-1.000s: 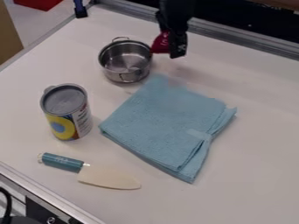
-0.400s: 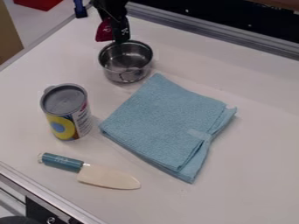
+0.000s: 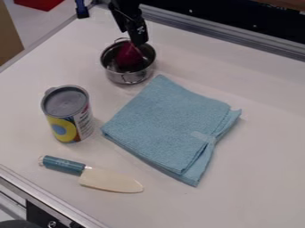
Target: Move the red object inside the silver pot
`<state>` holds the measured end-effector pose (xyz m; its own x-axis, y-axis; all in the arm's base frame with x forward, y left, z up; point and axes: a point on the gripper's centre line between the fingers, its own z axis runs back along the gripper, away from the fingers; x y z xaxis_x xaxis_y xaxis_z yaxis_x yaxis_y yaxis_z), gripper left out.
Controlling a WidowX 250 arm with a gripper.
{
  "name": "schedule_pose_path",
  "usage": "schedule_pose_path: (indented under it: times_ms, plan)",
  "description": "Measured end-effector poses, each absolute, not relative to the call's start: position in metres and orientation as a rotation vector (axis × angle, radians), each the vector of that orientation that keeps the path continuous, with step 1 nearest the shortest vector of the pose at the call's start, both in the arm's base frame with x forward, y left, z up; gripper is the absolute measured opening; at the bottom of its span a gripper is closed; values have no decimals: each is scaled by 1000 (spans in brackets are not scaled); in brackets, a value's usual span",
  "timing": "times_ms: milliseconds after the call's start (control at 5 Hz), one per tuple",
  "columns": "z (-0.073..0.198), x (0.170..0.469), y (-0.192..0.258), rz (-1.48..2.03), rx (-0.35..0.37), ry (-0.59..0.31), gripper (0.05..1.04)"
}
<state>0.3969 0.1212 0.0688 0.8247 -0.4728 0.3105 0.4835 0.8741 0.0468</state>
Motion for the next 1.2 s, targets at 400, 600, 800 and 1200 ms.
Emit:
schedule_pose_path:
  times_ms: [400, 600, 800, 1200]
  plan:
    - [64, 393, 119, -490, -61, -323, 1000]
    - [69, 387, 115, -494, -10, -318, 1000]
    - [77, 375, 97, -501, 104, -302, 1000]
    - [96, 344, 35, -356, 101, -302, 1000]
